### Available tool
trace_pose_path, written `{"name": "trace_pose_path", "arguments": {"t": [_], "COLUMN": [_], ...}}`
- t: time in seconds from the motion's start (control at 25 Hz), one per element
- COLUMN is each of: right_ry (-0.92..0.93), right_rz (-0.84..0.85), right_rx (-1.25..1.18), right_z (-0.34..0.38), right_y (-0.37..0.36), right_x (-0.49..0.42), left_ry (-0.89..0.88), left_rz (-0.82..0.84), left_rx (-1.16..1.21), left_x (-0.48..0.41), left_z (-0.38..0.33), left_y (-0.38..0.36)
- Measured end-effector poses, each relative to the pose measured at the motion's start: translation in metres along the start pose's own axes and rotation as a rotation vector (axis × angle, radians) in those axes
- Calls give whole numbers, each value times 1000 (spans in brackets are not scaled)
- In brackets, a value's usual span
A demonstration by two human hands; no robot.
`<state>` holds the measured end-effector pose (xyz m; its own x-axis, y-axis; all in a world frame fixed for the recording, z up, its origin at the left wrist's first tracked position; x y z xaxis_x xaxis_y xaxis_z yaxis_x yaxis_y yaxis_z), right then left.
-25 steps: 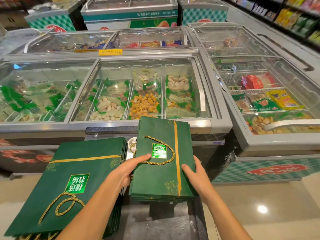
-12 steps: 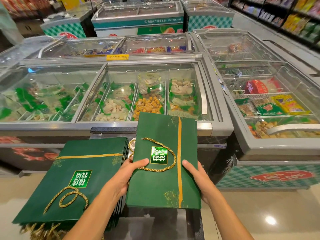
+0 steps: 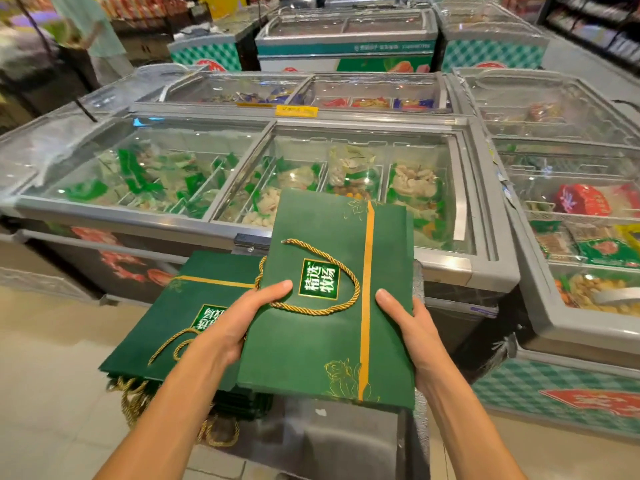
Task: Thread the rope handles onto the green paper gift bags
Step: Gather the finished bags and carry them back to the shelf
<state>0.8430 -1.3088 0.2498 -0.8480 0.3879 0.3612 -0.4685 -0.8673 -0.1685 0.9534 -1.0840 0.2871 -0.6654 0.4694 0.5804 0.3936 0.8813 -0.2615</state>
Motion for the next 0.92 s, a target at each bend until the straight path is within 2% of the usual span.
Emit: {"name": "trace_pose_path", "arguments": {"t": [0.16, 0.4, 0.6, 0.76, 0.92], "right_ry": [8, -31, -111, -203, -259], "right_rz": [60, 105, 60, -31, -83], "right_rx": [-3, 42, 52, 102, 211], "right_z": [18, 12, -29, -66, -79], "right_y": [-52, -157, -231, -249, -245], "right_x": [-9, -38, -62, -69, -69], "left_ry": [-43, -96, 34, 165, 199], "left_rz": [-23, -70, -62, -65, -60], "left_rx": [54, 145, 177, 90, -105], "left_x": [19, 15, -19, -53, -69], "left_z": [-35, -72, -65, -33, -20], "left_y": [37, 134, 220, 263, 281]}}
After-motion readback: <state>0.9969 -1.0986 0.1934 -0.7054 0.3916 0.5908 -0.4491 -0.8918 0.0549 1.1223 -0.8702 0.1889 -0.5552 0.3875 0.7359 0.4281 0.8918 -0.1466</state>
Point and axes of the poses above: each hand's wrist, its own x-axis away from the middle knuckle, its own y-axis out of the back of the hand, z = x × y, the point moved 7 cm from there along -x, towards the middle knuckle, and after that the axes turned 8 degrees about x, right-handed, at the moved point
